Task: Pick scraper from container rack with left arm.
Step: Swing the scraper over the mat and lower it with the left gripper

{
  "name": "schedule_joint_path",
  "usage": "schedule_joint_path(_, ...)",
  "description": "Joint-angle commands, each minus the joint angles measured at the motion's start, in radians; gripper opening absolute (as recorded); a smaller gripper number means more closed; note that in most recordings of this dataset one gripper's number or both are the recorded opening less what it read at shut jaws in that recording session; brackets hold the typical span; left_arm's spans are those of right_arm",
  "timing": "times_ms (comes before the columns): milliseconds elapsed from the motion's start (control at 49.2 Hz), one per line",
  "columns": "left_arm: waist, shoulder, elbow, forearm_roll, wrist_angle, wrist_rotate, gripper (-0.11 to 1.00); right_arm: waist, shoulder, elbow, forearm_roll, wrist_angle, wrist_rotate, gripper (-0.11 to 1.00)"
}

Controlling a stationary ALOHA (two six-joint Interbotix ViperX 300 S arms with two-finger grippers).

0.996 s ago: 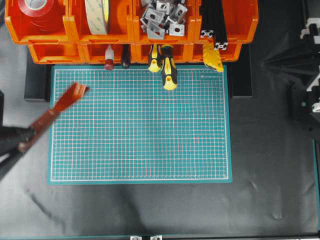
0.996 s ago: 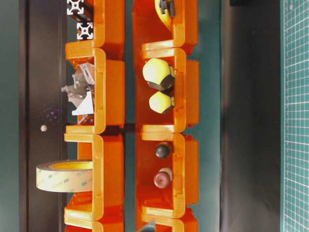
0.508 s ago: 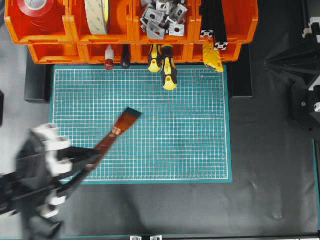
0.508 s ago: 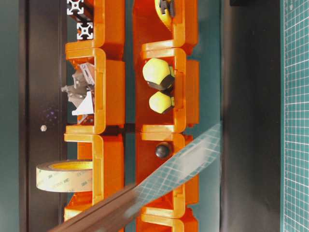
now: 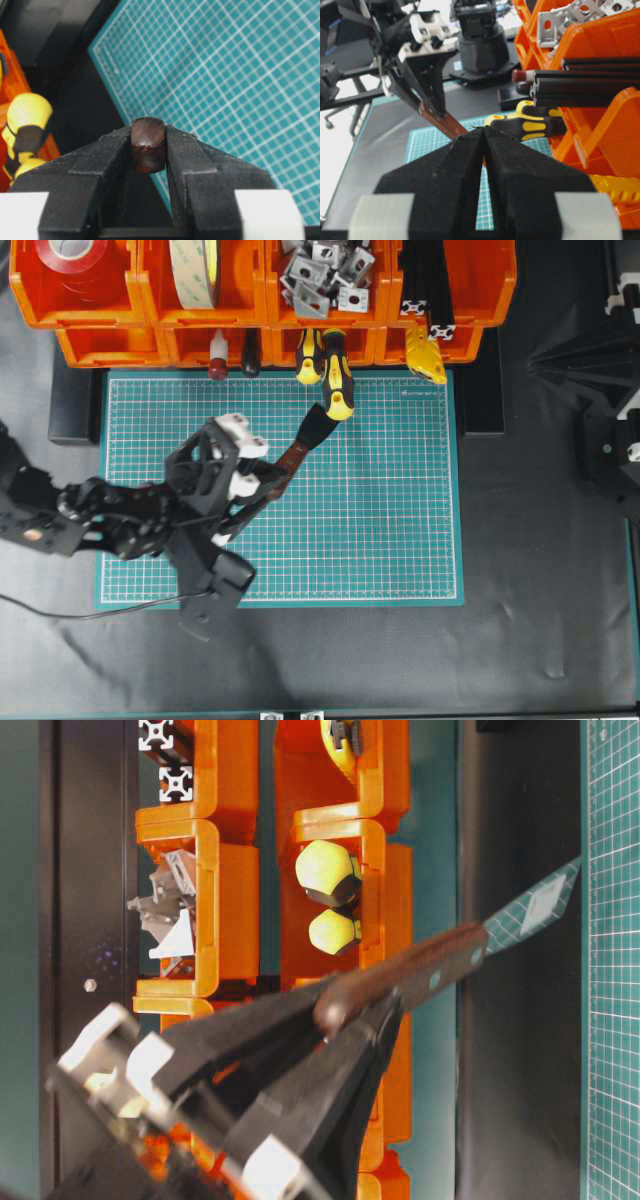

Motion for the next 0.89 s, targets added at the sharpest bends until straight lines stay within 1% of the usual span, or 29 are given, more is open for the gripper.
schedule_joint_path(0,0.015,0.006,-0.04,0.008,-0.031,0.021,0.2,-0.005,0.008,-0.034,0.015,0.0,0.002,0.0)
schedule_joint_path(81,0.02,0.02,-0.043,0.006,-0.043,0.032,0.2,-0.005,0.008,-0.034,0.028,0.0,0.002,0.0)
schedule_joint_path(183,0.02,0.029,-0.051,0.006,-0.051,0.015,0.2,-0.005,0.008,-0.034,0.034,0.0,0.002,0.0)
schedule_joint_path(508,0.02,0.038,-0.052,0.005,-0.049,0.009,0.2,-0.005,0.009,-0.034,0.034,0.005,0.0,0.0)
schedule_joint_path(650,0.025,0.043,-0.051,0.006,-0.051,-0.028,0.21,-0.005,0.008,-0.034,0.034,0.017,0.0,0.0)
schedule_joint_path(671,0.025,0.043,-0.049,0.005,-0.051,-0.037,0.24,-0.005,0.008,-0.034,0.034,0.018,0.0,0.0)
schedule_joint_path(691,0.028,0.044,-0.048,0.005,-0.052,-0.044,0.29,-0.005,0.008,-0.034,0.034,0.021,0.0,0.0)
schedule_joint_path(813,0.034,0.046,-0.032,0.005,-0.048,-0.112,0.66,-0.005,0.008,-0.034,0.034,0.023,0.0,0.0)
schedule_joint_path(874,0.032,0.044,-0.021,0.005,-0.052,-0.163,0.81,-0.005,0.008,-0.034,0.034,0.028,0.0,0.0)
